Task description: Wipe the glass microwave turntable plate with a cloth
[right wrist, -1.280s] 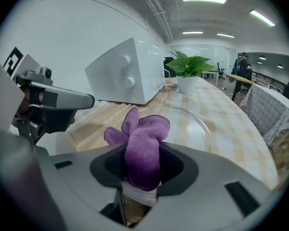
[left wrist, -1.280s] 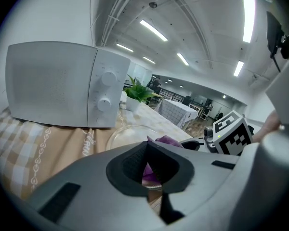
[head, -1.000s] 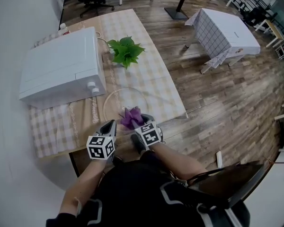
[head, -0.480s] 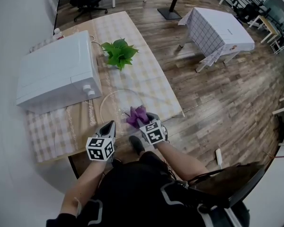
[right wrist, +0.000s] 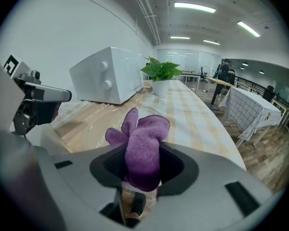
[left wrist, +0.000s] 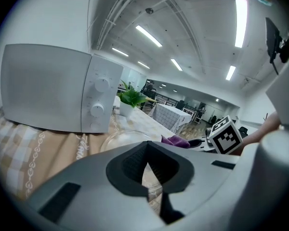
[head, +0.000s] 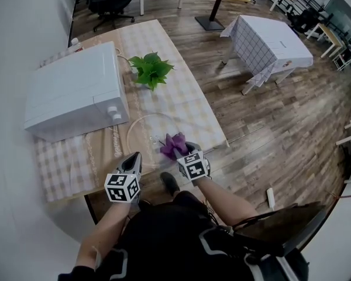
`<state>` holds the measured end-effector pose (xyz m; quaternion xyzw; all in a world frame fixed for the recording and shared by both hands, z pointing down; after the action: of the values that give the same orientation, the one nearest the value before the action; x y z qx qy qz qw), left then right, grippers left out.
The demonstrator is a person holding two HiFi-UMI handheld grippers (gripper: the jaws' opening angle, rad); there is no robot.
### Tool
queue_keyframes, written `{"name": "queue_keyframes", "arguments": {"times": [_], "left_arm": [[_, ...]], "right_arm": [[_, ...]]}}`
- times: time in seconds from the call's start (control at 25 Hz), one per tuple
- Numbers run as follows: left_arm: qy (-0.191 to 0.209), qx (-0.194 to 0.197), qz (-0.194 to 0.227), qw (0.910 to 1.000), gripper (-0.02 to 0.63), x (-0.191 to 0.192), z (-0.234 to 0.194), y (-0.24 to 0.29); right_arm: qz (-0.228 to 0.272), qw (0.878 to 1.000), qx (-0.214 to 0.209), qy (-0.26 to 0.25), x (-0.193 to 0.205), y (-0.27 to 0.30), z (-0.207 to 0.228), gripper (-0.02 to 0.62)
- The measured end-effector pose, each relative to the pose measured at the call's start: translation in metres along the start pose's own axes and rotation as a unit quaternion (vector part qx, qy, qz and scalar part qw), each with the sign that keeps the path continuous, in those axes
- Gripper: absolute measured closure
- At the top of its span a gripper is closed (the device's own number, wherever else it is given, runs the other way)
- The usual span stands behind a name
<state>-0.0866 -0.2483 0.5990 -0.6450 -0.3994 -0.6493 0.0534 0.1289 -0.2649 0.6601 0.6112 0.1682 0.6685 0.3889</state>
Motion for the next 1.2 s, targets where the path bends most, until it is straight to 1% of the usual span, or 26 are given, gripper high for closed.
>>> {"name": "queue_keyframes", "arguments": {"times": [0.2, 0.48, 0.6, 0.72, 0.92, 1.04, 1.2], "left_arm": [[-0.014, -0.019, -0.004, 0.9997, 0.601, -0.006, -0.007, -0.024], [0.036, -0.01, 0.043, 0.9984, 0.601, -0.027, -0.005, -0.063], [0.06, -0.009, 0.057, 0.9965, 0.601, -0.036, -0.007, -0.08], [0.086, -0.008, 0.068, 0.994, 0.601, -0.042, -0.007, -0.097], [0.085, 0.003, 0.111, 0.9902, 0.601, -0.061, -0.012, -0.118], [0.095, -0.005, 0.127, 0.9873, 0.601, -0.071, -0.012, -0.132], [0.099, -0.023, 0.143, 0.9844, 0.601, -0.083, -0.011, -0.146]], "right_arm": [[0.02, 1.0, -0.009, 0.001, -0.011, -0.013, -0.019, 0.442], [0.059, 0.997, -0.041, 0.01, -0.032, -0.043, -0.057, 0.442], [0.079, 0.995, -0.054, 0.016, -0.042, -0.059, -0.078, 0.442], [0.096, 0.993, -0.066, 0.008, -0.047, -0.074, -0.1, 0.442], [0.131, 0.988, -0.075, 0.015, -0.061, -0.099, -0.123, 0.442], [0.147, 0.986, -0.081, 0.01, -0.07, -0.111, -0.131, 0.442], [0.167, 0.982, -0.092, 0.004, -0.082, -0.124, -0.136, 0.443]]}}
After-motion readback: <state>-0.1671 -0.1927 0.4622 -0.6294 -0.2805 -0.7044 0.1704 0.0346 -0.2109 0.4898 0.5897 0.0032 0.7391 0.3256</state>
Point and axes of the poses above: the fingertips, and each gripper's own axes: y forward along the fingers, z to its right, x out of its underside, the point moved 6 cm from there along -y, backward along the fingers, and after that the axes turned 12 degrees about y, right-handed, at the moved point
